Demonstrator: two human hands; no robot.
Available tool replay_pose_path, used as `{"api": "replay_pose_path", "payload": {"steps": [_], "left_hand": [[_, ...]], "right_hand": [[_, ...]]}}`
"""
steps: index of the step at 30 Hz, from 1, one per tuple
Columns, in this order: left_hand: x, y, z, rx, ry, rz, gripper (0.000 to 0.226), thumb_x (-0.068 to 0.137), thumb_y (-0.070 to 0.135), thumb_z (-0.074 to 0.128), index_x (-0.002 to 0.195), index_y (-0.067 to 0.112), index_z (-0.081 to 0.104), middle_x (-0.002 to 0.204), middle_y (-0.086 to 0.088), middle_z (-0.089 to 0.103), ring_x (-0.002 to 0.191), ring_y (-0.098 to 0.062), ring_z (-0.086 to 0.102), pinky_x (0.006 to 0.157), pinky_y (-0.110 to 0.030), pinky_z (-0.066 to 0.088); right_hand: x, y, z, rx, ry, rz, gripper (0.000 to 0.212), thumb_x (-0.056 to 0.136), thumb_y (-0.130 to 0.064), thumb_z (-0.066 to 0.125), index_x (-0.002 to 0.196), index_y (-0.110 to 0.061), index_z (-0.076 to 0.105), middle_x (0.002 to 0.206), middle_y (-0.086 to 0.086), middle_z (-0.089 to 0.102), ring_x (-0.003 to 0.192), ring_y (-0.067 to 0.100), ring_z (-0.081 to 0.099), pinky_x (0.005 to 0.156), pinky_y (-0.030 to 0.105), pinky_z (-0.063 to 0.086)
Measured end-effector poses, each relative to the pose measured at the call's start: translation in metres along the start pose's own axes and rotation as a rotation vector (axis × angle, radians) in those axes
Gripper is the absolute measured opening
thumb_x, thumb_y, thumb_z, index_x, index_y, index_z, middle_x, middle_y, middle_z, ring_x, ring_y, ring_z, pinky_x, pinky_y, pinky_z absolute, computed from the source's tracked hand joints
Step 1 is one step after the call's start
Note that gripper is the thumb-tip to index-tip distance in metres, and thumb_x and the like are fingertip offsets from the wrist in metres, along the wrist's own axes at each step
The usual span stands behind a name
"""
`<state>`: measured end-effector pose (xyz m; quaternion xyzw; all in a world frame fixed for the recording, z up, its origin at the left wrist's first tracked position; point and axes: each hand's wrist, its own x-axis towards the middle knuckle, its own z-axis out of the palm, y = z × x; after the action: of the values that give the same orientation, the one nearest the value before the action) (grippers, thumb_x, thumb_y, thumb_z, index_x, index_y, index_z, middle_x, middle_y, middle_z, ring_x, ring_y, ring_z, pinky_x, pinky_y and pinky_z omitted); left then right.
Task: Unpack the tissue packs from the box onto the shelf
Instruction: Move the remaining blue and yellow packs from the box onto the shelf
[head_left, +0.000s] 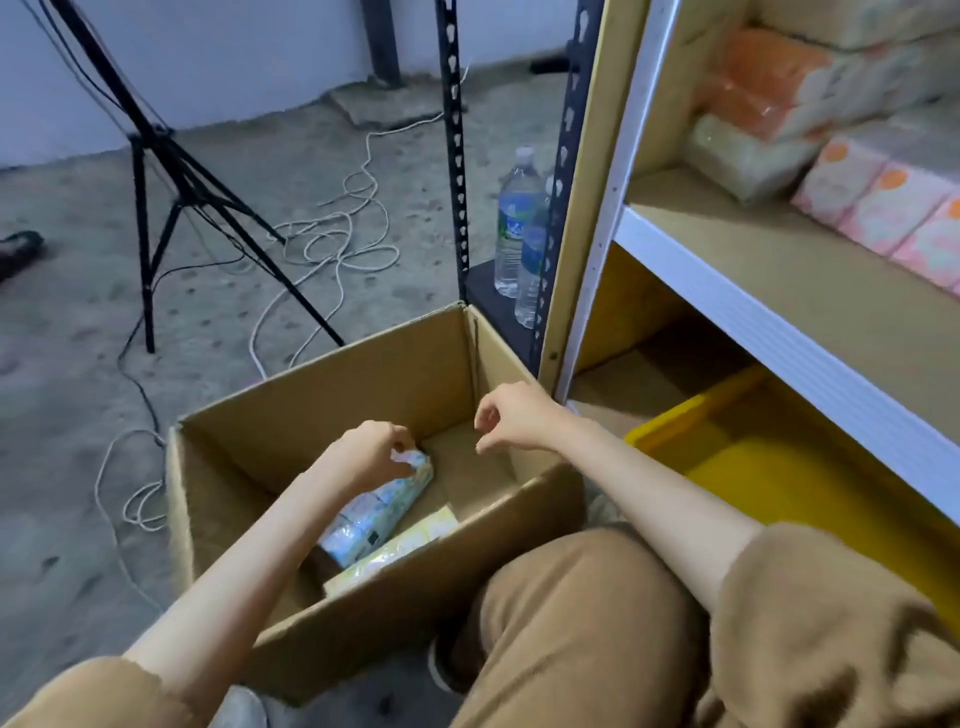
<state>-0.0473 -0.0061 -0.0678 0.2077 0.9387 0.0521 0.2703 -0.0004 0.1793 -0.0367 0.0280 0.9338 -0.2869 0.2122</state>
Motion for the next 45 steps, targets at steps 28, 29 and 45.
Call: {"api": "replay_pose_path", "payload": {"steps": [28,29,45], "left_hand": [[0.134,-0.147,0.171,-0.556,-0.181,-0.534,0.066,0.067,0.016,0.083,0.124,0.0,0.052,0.124,-0.015,0.059,0.107,-0.028,0.059,0.077,-0.026,0.056],[0.136,-0.146,0.173,-0.579,-0.184,-0.545,0.064,0.067,0.014,0.083,0.122,-0.001,0.054,0.123,-0.016,0.061,0.107,-0.028,0.06,0.081,-0.028,0.056],[0.154,-0.142,0.182,-0.534,-0.175,-0.648,0.073,0.067,0.023,0.083,0.129,0.006,0.049,0.13,-0.015,0.057,0.12,-0.032,0.056,0.096,-0.038,0.05]], "right_hand": [[0.198,0.025,0.189,-0.478,-0.729,0.011,0.039,0.078,-0.015,0.07,0.114,-0.001,0.06,0.107,0.016,0.059,0.086,0.027,0.055,0.073,0.031,0.046],[0.2,0.026,0.196,-0.5,-0.751,0.006,0.039,0.078,-0.016,0.07,0.113,-0.002,0.061,0.112,0.015,0.061,0.086,0.027,0.056,0.074,0.031,0.047],[0.218,0.04,0.236,-0.53,-1.045,0.159,0.096,0.059,-0.042,0.082,0.137,-0.005,0.04,0.14,0.007,0.047,0.122,0.029,0.053,0.101,0.043,0.048]]}}
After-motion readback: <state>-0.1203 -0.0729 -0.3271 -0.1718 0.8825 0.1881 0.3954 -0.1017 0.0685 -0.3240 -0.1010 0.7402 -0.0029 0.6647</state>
